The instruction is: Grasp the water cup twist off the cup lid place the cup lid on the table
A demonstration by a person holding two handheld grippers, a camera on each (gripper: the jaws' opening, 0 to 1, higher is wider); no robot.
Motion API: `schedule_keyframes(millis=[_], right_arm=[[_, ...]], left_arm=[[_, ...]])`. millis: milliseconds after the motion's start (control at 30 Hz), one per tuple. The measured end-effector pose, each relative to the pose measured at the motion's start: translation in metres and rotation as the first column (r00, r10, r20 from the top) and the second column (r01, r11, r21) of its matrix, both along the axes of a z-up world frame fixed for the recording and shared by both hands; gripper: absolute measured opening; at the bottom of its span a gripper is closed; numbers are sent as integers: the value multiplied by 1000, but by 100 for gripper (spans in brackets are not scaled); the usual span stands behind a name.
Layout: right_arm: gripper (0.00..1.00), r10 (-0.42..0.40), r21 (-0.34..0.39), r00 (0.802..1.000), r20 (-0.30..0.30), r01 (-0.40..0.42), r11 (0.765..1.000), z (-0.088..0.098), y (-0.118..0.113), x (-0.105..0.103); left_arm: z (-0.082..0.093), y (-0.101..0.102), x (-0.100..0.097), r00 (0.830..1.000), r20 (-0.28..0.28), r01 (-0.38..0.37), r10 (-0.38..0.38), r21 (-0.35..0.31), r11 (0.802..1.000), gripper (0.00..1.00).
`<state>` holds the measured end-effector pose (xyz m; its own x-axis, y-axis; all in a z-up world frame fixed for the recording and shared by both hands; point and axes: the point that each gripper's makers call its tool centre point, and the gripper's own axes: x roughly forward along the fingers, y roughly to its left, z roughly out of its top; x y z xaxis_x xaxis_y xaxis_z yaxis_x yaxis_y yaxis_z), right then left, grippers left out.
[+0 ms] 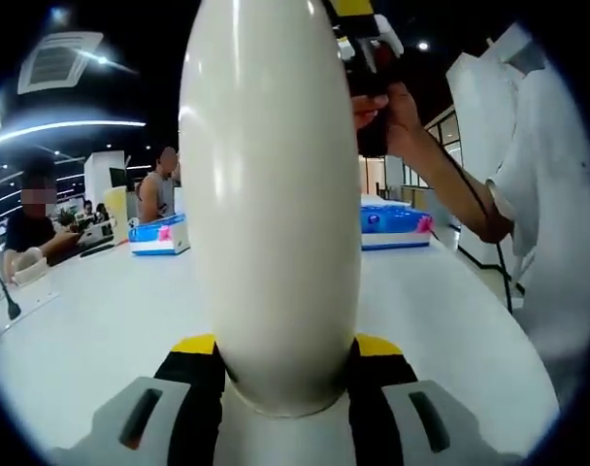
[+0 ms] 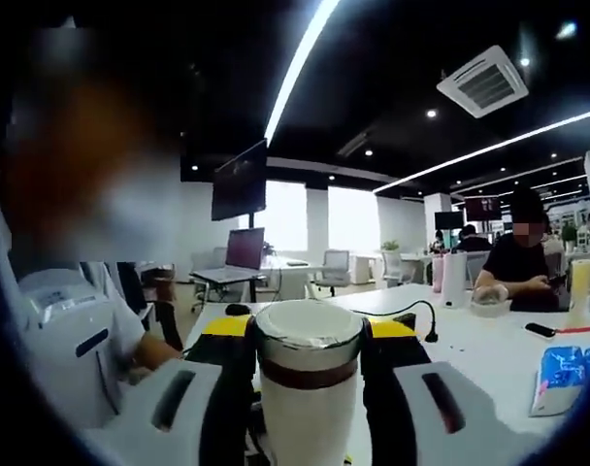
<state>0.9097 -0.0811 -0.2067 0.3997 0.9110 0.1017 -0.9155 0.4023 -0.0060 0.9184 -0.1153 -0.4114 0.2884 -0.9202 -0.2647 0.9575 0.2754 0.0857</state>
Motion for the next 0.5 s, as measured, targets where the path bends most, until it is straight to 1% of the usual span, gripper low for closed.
schedule_keyframes(millis=[167,300,400,500], right_arm=[[45,46,9,999,-6,-46,999,0,0,2],[44,91,14,996,10,-91,996,0,1,-1],[44,156,31,987,43,-157,987,1,3,-8],[44,187,43,982,38,-189,981,1,3,-4]], left_arm=[[0,0,0,1000,-1,-3,3,-1,1000,51],[0,0,1,1000,-3,-4,4,-1,1000,51],[1,0,0,1000,0,2,-2,-1,1000,51],[1,0,0,1000,1,6,-6,-1,1000,51]])
